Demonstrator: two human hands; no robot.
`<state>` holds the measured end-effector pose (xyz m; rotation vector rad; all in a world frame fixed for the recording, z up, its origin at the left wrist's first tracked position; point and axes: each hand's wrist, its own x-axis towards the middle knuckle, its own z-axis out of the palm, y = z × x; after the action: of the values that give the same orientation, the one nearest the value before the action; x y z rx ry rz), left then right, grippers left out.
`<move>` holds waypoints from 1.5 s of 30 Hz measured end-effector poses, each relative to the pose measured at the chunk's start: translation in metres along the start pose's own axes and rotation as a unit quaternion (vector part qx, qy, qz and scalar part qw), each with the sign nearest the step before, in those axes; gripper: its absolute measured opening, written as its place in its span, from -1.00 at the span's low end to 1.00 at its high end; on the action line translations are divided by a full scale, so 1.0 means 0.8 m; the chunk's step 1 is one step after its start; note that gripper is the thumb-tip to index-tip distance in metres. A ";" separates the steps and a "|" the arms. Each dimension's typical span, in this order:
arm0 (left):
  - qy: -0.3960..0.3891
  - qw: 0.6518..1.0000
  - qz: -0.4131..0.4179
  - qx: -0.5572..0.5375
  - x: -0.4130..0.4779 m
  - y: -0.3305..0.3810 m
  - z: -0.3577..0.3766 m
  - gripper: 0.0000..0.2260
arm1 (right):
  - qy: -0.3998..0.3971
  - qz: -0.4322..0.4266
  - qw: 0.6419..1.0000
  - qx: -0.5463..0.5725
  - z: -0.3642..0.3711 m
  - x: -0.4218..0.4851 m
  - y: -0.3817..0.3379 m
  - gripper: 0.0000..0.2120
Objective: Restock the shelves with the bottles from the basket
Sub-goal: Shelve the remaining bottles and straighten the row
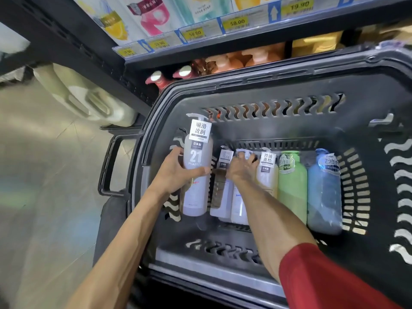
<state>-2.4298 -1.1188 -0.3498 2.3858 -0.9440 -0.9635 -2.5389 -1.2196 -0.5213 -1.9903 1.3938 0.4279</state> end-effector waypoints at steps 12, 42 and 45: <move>-0.016 1.000 0.003 0.018 -0.004 0.011 -0.009 -0.46 | 0.018 0.029 0.999 0.021 0.003 0.005 -0.006 -0.68; 0.071 0.992 0.057 0.093 -0.025 0.035 -0.033 -0.48 | 0.005 0.108 0.993 0.051 0.019 0.018 -0.029 -0.80; 0.075 0.992 0.059 0.084 -0.024 0.034 -0.034 -0.48 | 0.013 0.094 0.995 0.022 0.018 0.013 -0.030 -0.55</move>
<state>-2.4327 -1.1211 -0.3068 2.4660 -1.1325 -0.6739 -2.5116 -1.2125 -0.5302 -1.8426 1.6002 0.4507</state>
